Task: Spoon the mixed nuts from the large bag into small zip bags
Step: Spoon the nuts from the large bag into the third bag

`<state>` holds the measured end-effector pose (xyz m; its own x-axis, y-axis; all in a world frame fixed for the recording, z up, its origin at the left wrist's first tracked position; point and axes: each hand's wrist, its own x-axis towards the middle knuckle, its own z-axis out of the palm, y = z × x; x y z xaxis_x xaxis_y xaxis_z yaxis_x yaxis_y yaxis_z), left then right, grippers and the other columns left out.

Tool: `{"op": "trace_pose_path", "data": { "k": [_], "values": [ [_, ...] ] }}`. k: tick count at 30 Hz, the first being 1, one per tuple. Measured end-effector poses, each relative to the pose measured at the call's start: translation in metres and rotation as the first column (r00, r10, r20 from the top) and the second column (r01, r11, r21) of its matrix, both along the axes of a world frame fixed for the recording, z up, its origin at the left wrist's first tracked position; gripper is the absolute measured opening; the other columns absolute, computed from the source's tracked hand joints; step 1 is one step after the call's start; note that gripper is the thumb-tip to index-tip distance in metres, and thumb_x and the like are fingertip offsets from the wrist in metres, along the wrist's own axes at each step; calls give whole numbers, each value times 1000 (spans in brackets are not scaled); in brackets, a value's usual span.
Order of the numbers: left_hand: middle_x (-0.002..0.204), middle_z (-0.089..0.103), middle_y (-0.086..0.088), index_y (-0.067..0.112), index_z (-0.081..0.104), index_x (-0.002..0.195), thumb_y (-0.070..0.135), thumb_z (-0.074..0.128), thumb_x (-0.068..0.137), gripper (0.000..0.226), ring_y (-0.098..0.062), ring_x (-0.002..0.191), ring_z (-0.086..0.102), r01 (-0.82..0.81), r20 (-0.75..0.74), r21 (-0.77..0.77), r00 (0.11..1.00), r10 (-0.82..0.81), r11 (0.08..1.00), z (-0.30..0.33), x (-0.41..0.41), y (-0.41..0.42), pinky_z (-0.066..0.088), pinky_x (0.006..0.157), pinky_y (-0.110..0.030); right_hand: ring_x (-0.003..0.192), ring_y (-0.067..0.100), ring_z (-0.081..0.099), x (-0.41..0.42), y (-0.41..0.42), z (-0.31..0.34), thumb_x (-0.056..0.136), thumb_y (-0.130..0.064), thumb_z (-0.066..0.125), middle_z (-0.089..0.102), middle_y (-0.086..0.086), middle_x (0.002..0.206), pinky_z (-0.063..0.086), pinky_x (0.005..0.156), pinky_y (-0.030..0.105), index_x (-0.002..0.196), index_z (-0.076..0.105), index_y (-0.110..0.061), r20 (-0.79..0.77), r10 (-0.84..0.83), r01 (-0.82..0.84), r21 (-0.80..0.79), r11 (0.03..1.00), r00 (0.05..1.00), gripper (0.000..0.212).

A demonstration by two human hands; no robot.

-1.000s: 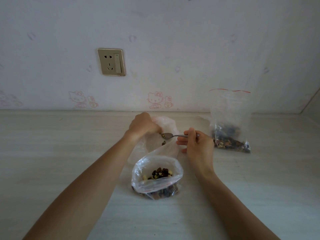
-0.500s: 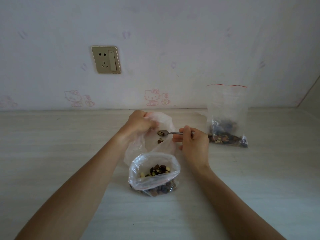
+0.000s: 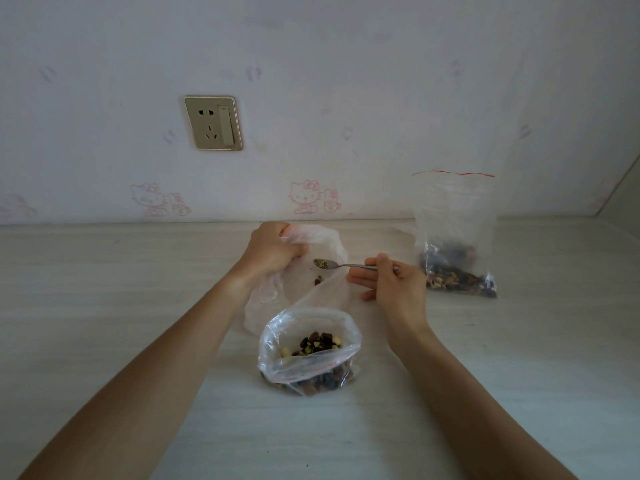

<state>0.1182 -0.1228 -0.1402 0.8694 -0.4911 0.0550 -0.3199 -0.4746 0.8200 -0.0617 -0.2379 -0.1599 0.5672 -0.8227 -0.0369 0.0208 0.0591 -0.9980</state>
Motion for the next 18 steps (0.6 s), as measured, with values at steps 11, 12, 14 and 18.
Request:
{"op": "trace_pose_path", "data": {
  "k": [11,12,14,18],
  "values": [
    [90,59,11,18,54,104,60,98,48,83,-4,77,55,-40,-23,386,998,53,922,6,-18,25,40,56,-25,75,10,77,0,3,-1,110,-29,45,79,-2,76,57,56,21,100,72,-11,-22,-14,13,-64,998,1000,34],
    [89,62,9,16,57,102,60,98,48,81,-6,76,58,-53,-8,388,998,60,920,4,-21,26,43,57,-26,75,10,77,-1,3,0,110,-29,45,79,-2,76,57,57,21,100,72,-12,-22,-17,15,-68,998,1000,34],
    [87,68,4,13,63,96,60,98,49,75,-12,76,65,-73,10,373,997,75,925,-1,-27,26,48,59,-28,75,11,78,-3,4,2,110,-29,45,79,-1,76,57,59,23,98,72,-12,-8,-19,18,-75,997,1000,34],
    [76,70,2,14,64,82,55,95,60,56,-15,68,68,-104,39,319,995,96,942,-5,-33,29,47,55,-28,73,13,78,-14,6,6,110,-29,45,79,1,75,58,58,23,97,72,-11,10,14,-13,-105,994,1000,36]
  ]
}}
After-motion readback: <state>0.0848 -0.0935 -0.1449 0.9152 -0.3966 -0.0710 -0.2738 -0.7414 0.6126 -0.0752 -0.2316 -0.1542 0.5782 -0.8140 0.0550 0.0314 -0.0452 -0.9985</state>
